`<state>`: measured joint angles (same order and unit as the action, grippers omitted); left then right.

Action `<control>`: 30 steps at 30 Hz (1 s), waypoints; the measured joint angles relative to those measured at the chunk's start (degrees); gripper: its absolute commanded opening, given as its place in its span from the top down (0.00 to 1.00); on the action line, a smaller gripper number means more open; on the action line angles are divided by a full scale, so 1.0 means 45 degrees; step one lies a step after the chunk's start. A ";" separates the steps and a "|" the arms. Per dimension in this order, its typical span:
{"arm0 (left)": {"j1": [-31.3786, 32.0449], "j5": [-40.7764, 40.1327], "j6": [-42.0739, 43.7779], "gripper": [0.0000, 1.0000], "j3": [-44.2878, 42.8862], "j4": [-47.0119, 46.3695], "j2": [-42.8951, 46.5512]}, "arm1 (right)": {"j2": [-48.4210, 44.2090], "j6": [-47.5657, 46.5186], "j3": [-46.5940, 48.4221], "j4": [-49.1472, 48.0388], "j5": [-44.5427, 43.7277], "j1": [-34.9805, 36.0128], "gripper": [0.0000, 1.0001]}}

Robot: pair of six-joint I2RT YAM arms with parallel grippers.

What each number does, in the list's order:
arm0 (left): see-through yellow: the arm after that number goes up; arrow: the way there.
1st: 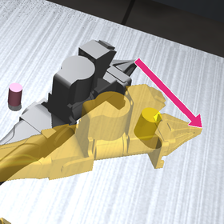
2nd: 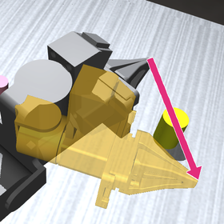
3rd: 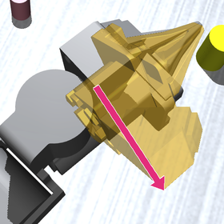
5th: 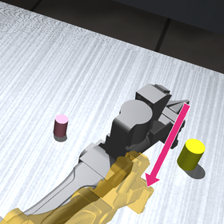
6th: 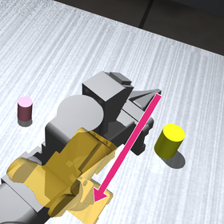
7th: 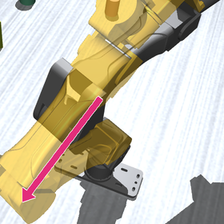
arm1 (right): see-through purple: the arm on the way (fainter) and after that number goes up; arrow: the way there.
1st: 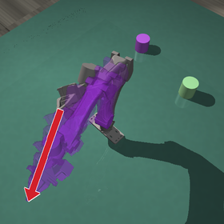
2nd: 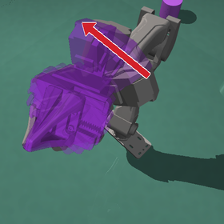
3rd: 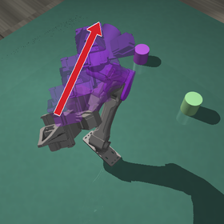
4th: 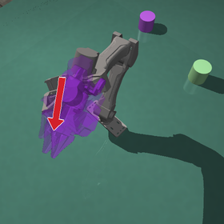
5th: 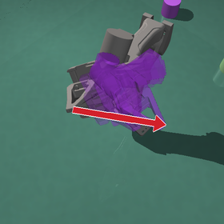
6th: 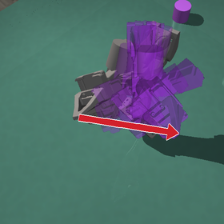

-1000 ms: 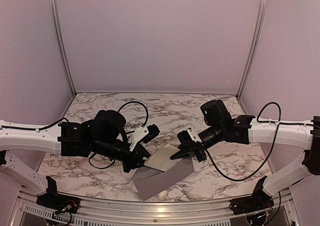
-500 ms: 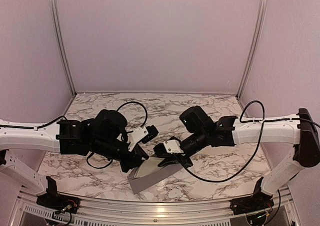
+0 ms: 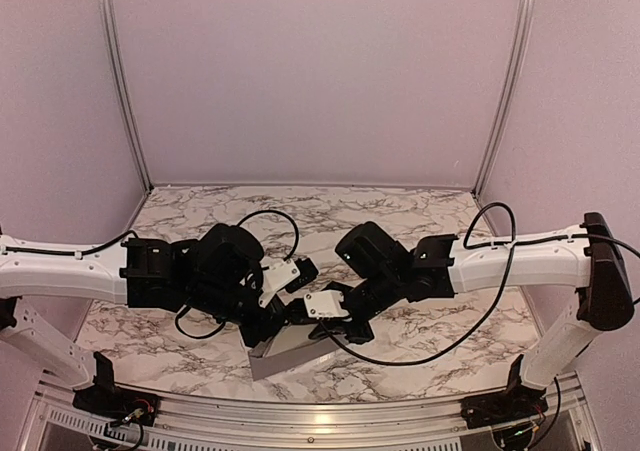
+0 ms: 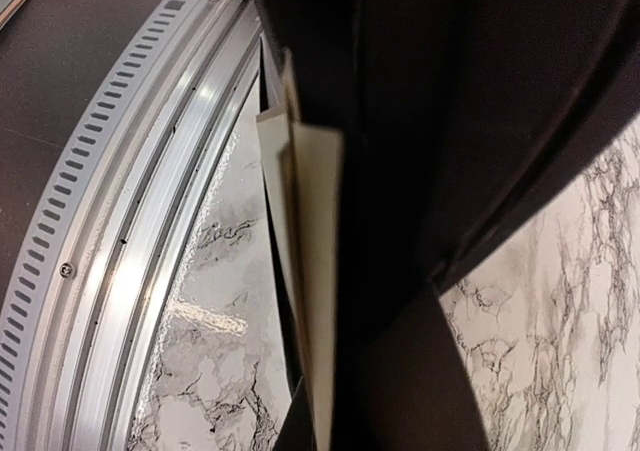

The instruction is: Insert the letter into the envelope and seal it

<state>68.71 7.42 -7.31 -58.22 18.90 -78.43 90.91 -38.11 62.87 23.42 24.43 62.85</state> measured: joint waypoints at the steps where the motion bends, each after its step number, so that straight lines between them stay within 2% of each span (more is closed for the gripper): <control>1: -0.0005 -0.0068 -0.0005 1.00 0.0000 0.0019 -0.0029 | 0.0000 0.0073 0.0000 0.0034 -0.0185 0.0010 1.00; 9: -0.0034 -0.1030 -0.0068 1.00 0.0063 0.0131 -0.0097 | -0.0005 0.0743 0.0000 0.0257 -0.1836 0.0185 1.00; 16: -0.0141 -0.1399 -0.0146 1.00 0.0510 -0.0029 -0.0209 | 0.0646 0.0811 0.0282 0.0539 -0.2171 0.0209 1.00; 24: -0.0146 -0.1297 -0.0296 1.00 0.0996 -0.0923 -0.0971 | 0.0719 0.0850 -0.0019 0.0738 -0.2089 0.0189 0.64; 29: -0.0083 -0.1098 -0.0296 1.00 0.1039 -0.1608 -0.1073 | 0.0063 0.0937 -0.0627 0.0151 -0.2157 0.0204 0.36; 30: -0.0068 -0.1088 -0.0316 1.00 0.1039 -0.1768 -0.1073 | -0.0102 0.0981 -0.0801 -0.0015 -0.2195 0.0199 0.35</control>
<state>68.40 2.52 -8.73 -53.54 10.94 -83.26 90.45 -33.69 59.27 23.35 14.55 63.75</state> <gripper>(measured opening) 0.005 0.545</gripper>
